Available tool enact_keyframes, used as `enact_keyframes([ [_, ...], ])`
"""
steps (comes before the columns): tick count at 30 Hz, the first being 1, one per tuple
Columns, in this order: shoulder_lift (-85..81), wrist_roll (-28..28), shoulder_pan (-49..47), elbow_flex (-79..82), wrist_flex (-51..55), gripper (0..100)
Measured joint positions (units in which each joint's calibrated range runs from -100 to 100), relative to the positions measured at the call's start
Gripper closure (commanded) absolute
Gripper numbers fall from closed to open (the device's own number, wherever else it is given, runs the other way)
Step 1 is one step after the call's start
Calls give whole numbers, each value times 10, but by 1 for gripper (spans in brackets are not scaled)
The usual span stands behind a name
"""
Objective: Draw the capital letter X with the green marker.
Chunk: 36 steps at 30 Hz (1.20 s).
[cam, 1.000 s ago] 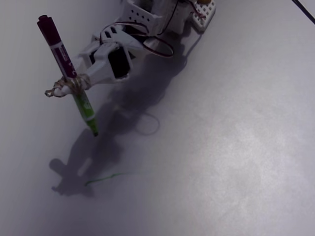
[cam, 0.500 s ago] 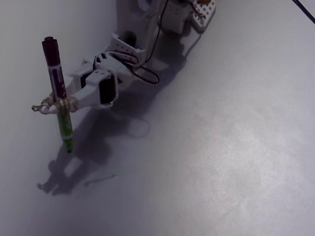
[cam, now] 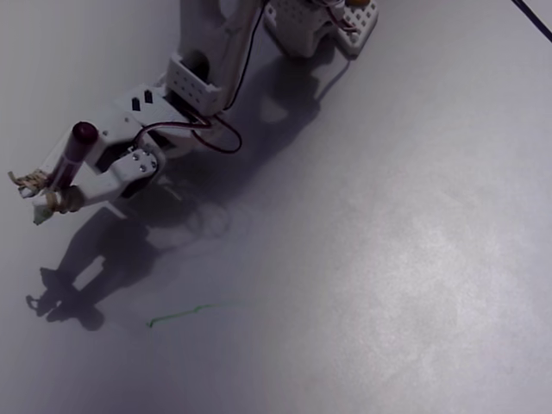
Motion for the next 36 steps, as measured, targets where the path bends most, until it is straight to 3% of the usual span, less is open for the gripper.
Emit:
enact_keyframes([
  [15, 160, -59, -43, -126, -30, 100],
  [36, 179, -66, -78, -24, -90, 100],
])
